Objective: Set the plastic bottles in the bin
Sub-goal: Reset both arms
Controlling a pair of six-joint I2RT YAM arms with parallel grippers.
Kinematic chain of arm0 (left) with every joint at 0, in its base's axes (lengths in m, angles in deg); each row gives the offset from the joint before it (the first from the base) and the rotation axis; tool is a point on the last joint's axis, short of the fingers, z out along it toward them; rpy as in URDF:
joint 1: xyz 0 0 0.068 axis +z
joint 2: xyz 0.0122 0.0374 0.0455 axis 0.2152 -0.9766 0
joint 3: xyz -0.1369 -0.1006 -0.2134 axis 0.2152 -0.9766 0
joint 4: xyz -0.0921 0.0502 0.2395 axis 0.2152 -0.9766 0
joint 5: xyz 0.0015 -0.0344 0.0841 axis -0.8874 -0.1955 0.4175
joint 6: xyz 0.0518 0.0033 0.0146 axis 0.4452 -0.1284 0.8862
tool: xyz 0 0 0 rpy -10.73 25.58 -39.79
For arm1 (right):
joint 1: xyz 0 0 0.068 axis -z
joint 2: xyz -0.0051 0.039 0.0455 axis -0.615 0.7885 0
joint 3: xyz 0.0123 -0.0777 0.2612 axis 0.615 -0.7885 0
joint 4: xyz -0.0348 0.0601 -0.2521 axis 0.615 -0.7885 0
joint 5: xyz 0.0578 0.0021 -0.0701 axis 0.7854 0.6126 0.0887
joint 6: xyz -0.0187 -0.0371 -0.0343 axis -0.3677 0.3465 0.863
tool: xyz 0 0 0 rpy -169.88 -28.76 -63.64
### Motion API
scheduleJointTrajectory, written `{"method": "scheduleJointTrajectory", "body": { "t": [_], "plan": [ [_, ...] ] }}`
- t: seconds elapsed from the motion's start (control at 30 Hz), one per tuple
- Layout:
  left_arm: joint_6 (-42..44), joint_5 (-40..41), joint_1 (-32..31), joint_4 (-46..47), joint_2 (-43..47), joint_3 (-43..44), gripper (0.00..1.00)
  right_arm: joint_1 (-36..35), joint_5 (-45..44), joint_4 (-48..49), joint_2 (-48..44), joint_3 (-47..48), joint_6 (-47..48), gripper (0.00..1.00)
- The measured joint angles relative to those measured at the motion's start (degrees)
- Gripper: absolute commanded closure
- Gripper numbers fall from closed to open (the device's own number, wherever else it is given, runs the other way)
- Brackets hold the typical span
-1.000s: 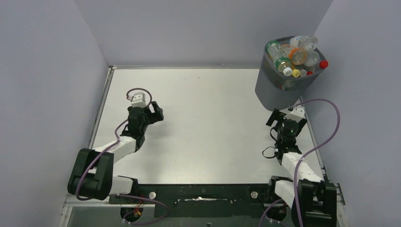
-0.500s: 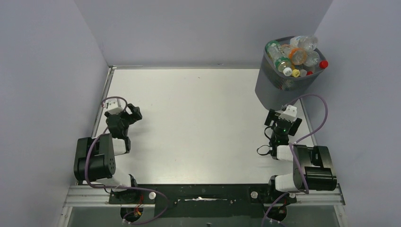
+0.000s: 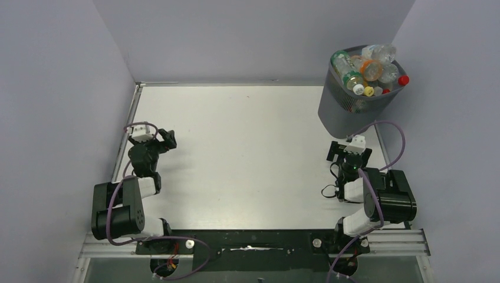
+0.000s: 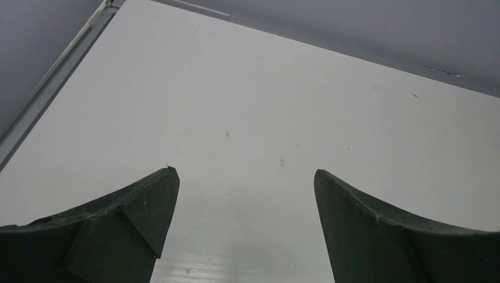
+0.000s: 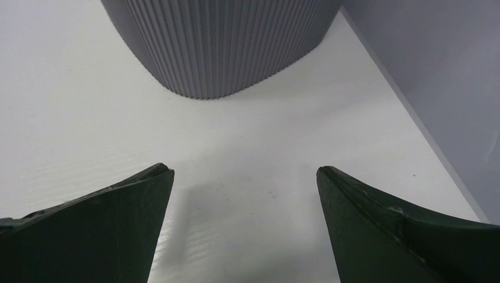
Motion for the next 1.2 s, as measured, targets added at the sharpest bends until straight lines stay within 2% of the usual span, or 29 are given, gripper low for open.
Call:
{"method": "scheduleJointTrajectory", "body": {
  "t": [0.17,0.47,0.6,0.7,0.83,0.97,1.2],
  "plan": [
    [2.67,4.20,-1.86,-0.52,4.44,-3.10,0.14,-0.04,2.47,1.60,0.37,0.04,0.68,0.02],
    [5.18,8.37,-2.62,-3.02,4.44,-3.89,0.14,-0.04,3.48,2.21,0.39,0.04,1.18,0.02],
    [5.27,9.73,-2.95,5.35,0.70,-8.94,0.14,-0.04,3.63,2.23,0.39,0.04,1.31,0.02],
    [5.07,10.01,-2.03,6.97,-3.06,-11.69,0.14,-0.04,3.67,2.25,0.39,0.04,1.36,0.02],
    [5.75,9.90,-2.19,6.82,-4.46,-9.97,0.14,-0.04,3.69,2.29,0.39,0.04,1.38,0.02],
    [8.22,11.04,-5.68,4.28,-7.06,-3.78,0.14,-0.04,3.74,2.38,0.39,0.04,1.40,0.02],
    [10.03,14.08,-8.24,7.08,-8.90,-6.01,0.14,0.74,4.94,2.12,0.39,0.55,1.31,0.02]
  ]
}}
